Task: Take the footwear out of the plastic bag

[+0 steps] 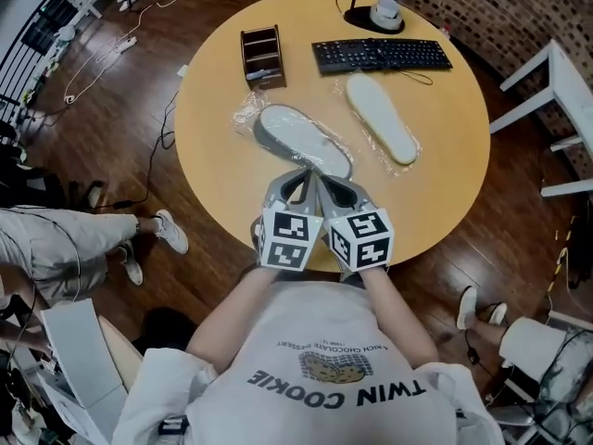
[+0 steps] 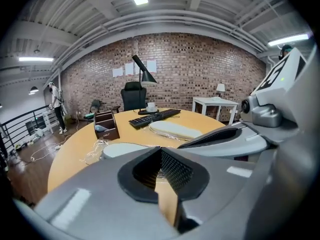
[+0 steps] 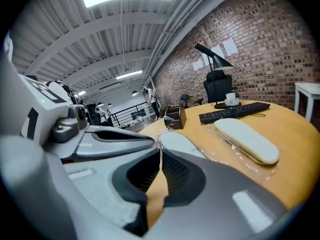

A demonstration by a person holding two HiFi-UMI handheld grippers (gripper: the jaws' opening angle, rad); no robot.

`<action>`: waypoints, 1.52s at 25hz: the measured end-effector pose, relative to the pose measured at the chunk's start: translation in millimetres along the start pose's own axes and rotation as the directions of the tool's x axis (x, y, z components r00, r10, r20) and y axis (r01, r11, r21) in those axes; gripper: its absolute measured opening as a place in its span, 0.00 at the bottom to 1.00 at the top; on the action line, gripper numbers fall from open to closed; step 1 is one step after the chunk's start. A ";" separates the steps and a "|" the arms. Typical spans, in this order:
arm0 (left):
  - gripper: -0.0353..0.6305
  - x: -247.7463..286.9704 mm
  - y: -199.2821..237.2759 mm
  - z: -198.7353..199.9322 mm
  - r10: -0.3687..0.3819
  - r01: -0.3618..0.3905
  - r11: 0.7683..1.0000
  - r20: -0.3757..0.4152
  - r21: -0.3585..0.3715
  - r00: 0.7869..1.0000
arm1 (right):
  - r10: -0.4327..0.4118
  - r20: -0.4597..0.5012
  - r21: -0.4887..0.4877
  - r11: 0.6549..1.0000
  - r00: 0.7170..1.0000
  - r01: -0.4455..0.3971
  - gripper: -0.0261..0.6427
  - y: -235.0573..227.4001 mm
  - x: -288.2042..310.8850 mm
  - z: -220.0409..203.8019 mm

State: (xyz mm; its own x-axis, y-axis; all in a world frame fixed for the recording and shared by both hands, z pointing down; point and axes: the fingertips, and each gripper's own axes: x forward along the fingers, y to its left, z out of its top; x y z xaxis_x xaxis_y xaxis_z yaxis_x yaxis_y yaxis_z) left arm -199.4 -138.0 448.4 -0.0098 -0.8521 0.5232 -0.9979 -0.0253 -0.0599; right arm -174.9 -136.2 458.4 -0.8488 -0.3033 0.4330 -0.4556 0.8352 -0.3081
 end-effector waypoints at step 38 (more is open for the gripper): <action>0.06 137.6 221.8 -65.3 -0.122 0.199 0.925 -0.244 0.322 0.962 | -0.318 -0.097 0.553 0.771 0.943 0.317 0.19 -89.6 20.8 -54.7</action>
State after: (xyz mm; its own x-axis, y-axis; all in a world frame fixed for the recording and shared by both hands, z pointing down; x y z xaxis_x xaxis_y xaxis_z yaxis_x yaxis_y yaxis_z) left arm -426.3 -226.8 562.6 0.0969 -0.6892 0.7180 -0.9047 -0.3617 -0.2251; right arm -137.2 -192.2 541.4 -0.6295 -0.5073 0.5886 -0.7684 0.2936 -0.5686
